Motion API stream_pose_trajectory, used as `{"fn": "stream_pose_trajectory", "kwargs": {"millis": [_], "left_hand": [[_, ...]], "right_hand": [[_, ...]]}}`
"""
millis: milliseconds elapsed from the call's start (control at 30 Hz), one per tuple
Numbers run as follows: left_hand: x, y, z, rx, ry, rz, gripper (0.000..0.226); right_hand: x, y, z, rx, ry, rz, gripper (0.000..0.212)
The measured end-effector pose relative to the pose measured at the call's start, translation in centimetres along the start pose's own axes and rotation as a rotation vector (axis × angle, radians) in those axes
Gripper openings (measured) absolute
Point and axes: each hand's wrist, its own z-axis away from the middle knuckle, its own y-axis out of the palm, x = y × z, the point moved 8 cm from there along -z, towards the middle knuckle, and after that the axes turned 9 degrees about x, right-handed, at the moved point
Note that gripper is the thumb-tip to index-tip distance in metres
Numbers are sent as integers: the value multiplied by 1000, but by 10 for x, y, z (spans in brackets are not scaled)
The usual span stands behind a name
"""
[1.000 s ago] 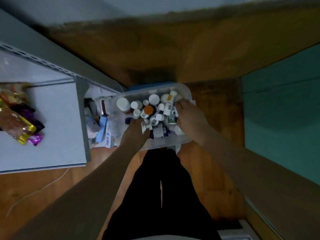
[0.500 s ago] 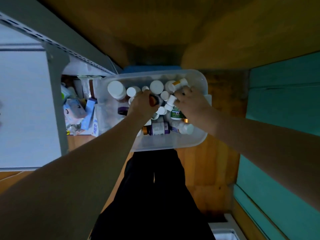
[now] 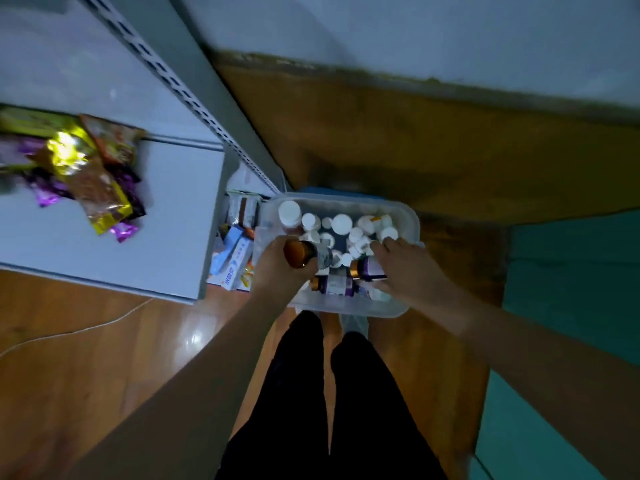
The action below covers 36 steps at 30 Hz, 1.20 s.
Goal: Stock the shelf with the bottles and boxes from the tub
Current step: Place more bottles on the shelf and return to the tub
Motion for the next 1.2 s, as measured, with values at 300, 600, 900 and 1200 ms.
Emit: {"fn": "stream_pose_trajectory", "kwargs": {"millis": [300,600,900,1200], "left_hand": [[19,-64,154,-250,-64,328,27],[95,-117,294,-253,-96,606,39],[207,-208,425,-595,-12,1092,40],[290,-270,498,-690,97,1362,62]], "right_hand": [[67,-87,78,-158,-122,-846,31],[226,-121,126,37,-340,-756,56],[433,-143,171,6,-518,-797,40],[592,-156,201,1,-656,-1001,18]]}}
